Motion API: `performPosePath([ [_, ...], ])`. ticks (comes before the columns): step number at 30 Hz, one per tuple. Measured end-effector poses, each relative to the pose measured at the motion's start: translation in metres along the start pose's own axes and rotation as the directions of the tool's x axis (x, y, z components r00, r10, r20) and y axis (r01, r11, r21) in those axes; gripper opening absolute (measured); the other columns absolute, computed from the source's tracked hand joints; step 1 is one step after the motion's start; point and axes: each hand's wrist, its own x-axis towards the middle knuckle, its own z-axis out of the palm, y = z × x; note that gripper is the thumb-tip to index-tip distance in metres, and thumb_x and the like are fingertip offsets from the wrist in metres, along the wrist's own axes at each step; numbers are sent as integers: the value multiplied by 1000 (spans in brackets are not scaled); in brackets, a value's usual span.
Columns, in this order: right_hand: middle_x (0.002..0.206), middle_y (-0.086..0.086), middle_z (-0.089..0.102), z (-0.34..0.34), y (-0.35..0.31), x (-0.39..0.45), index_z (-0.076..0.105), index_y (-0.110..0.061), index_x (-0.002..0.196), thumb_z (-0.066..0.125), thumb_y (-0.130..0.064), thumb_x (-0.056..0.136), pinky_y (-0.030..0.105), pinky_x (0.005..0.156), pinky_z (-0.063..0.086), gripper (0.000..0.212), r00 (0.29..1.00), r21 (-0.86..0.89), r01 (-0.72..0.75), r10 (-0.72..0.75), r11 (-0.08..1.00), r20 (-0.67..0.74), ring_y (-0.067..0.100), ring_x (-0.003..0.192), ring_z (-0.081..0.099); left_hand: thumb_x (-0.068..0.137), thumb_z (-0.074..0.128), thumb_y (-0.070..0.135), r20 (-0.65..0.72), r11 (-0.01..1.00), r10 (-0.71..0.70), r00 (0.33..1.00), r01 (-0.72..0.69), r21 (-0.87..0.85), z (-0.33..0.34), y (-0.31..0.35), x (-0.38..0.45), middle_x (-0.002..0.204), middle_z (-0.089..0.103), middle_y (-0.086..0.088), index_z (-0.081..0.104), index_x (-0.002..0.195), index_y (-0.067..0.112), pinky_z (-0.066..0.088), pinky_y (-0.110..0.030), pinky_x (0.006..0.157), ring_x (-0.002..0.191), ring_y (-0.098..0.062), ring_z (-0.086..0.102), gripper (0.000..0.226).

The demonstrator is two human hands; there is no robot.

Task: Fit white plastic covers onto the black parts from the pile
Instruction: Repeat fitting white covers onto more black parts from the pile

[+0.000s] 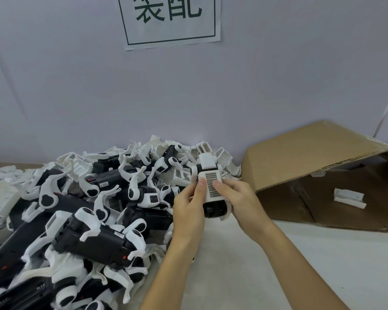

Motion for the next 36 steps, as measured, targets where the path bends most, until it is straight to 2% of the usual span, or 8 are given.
performPosePath([
  [3,104,9,76,-7,1,0,73,-11,112,54,-15,102,32,85,54,22,997,-14,33,-32,999,74,24,104,71,101,52,31,-2,1000,-3,1000,3,-28,0,2,-1,94,78,-8,79,92,22,60,-38,82,93,-26,74,29],
  [9,97,5,77,-4,-2,-2,76,-16,105,55,-18,97,16,62,51,23,996,24,11,-13,1000,92,14,88,72,99,54,31,20,998,10,1000,-8,-68,1,4,-3,94,78,-8,79,91,24,61,-30,73,91,-24,75,28],
  [18,102,5,76,-6,-2,-1,77,-19,104,53,-20,94,26,68,54,26,993,20,10,-12,1000,115,19,96,71,98,53,31,17,994,4,1000,-2,-108,0,2,-2,92,78,-10,79,89,23,58,-26,67,87,-23,75,29],
  [23,92,-6,77,-2,-6,-2,77,-25,99,58,-25,99,28,76,58,19,996,-274,93,-94,957,10,13,91,72,102,50,32,-1,997,76,997,-76,-9,0,1,-2,91,76,7,74,96,26,54,-24,79,89,-11,71,26],
  [28,75,-9,72,6,-15,-6,68,-26,85,70,-60,78,24,62,57,35,971,-514,127,-213,849,-112,6,71,68,107,33,42,25,999,-47,999,47,-12,0,3,-3,66,69,-4,77,97,25,36,-15,44,51,-8,51,49],
  [30,74,-6,70,2,-15,-4,68,-21,81,70,-49,84,28,64,55,29,954,-581,103,-246,807,-173,8,72,65,107,39,31,46,997,-64,997,66,-45,0,1,-2,76,72,-7,78,89,27,39,-15,48,58,-9,57,44],
  [33,70,-1,67,-3,-14,-1,68,-17,71,69,-43,88,26,60,47,31,954,-608,121,-260,784,-146,13,70,61,105,43,10,139,985,-142,980,154,-83,-2,-2,1,91,73,-7,70,111,11,48,-19,55,65,-10,65,27],
  [36,69,1,70,-5,-19,-5,73,-16,78,69,-38,90,25,52,50,25,970,-543,163,-235,824,-65,18,66,64,105,43,5,278,973,-175,945,208,-97,-8,-3,3,112,74,-9,63,125,8,57,-29,83,102,-19,71,29],
])
